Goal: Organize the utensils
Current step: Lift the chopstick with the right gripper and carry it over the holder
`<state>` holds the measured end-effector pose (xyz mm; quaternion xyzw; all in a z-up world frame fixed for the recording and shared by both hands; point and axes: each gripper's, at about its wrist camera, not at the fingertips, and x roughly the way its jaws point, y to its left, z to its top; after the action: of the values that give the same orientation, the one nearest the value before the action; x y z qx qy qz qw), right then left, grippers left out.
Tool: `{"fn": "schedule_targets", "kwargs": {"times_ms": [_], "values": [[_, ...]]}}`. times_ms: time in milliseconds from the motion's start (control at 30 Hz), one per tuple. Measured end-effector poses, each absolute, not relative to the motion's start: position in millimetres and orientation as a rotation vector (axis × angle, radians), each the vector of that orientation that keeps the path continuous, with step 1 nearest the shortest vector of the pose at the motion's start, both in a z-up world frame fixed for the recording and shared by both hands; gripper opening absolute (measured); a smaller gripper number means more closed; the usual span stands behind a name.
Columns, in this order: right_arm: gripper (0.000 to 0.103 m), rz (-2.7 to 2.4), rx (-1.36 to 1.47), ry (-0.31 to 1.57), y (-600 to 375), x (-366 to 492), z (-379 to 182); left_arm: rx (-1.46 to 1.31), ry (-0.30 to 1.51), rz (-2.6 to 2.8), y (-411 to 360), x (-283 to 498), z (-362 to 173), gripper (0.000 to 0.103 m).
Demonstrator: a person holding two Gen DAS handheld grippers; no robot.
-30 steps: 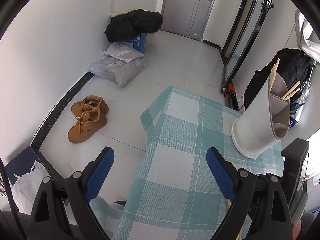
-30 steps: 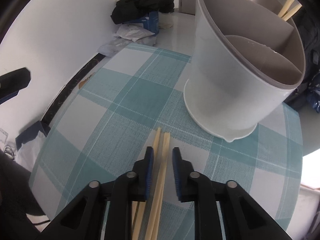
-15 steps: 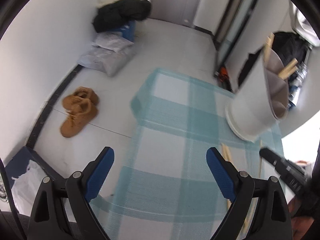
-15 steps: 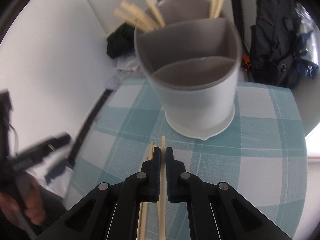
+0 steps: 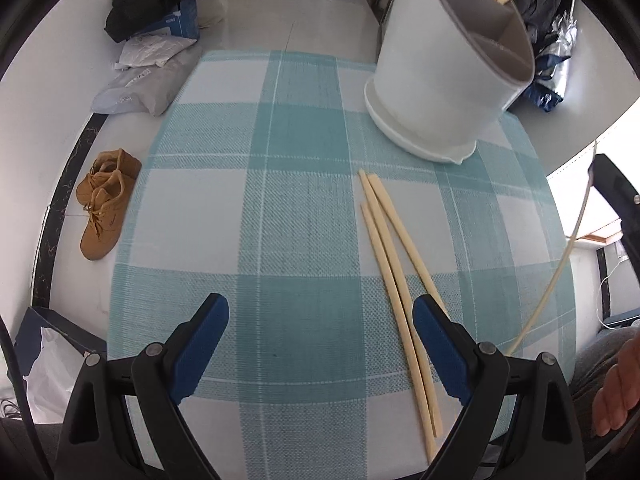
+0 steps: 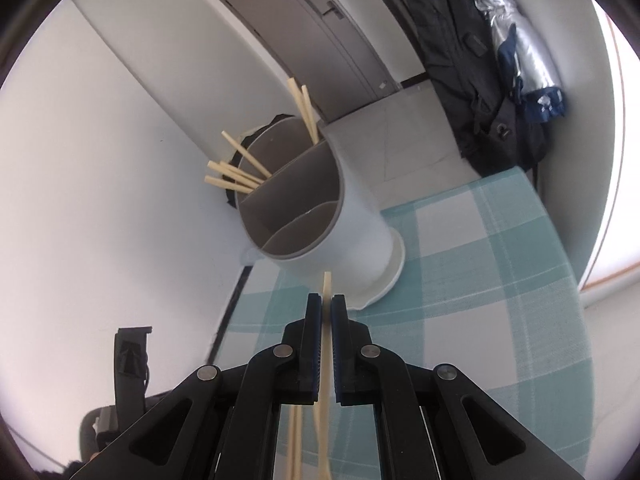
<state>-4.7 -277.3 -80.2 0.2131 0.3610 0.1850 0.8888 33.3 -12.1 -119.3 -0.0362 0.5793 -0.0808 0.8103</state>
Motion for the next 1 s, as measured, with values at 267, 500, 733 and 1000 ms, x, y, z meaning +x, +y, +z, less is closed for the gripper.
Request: {"fn": "schedule_targets", "kwargs": {"times_ms": [267,500,733,1000], "values": [[0.004,0.340,0.389,0.710,-279.2,10.6,-80.1,-0.032,1.265,-0.092,-19.0,39.6,-130.2,0.091],[0.004,0.336,0.379,0.699,-282.9,9.5,-77.8,0.049,1.287,-0.051,-25.8,39.2,-133.4,0.092],[0.004,0.296,0.379,0.682,-293.8,9.5,-72.9,0.023,1.304,-0.024,-21.1,49.6,-137.0,0.091],[0.004,0.304,0.410,0.690,-299.2,11.2,-75.0,0.008,1.306,0.000,-35.2,60.6,-131.0,0.047]]}}
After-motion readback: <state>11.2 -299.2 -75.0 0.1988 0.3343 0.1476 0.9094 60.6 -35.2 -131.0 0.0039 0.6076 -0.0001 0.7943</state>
